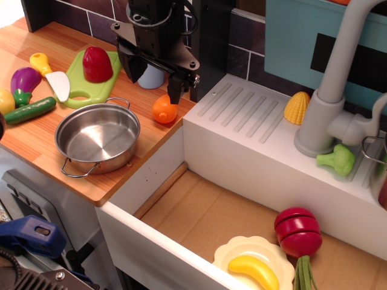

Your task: Put carrot in pot or pan

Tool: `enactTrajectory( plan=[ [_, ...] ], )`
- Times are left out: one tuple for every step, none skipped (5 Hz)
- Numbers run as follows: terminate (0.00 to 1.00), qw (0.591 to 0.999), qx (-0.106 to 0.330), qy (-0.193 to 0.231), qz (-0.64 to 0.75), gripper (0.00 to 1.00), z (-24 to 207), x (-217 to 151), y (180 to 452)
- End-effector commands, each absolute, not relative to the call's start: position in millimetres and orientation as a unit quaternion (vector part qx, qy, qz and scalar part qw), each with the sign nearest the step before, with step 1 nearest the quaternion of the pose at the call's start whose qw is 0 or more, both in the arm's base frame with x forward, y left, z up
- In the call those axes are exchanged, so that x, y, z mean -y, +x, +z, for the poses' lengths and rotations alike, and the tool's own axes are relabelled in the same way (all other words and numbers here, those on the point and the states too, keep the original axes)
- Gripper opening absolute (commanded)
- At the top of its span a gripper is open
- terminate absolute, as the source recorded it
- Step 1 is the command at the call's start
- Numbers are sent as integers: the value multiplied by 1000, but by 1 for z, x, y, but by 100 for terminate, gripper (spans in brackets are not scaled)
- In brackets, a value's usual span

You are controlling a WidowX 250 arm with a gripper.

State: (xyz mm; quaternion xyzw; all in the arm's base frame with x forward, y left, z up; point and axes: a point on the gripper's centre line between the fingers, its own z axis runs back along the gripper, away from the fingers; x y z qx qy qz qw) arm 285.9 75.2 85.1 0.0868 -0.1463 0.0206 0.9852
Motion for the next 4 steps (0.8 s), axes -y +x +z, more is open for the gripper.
enactTrajectory(
  plan=[
    [0,985,146,87,21,100,85,-75,286],
    [0,982,154,95,52,100,72,-83,295],
    [0,981,154,99,68,100,59,-96,299],
    [0,978,158,110,76,100,54,-98,304]
  ],
)
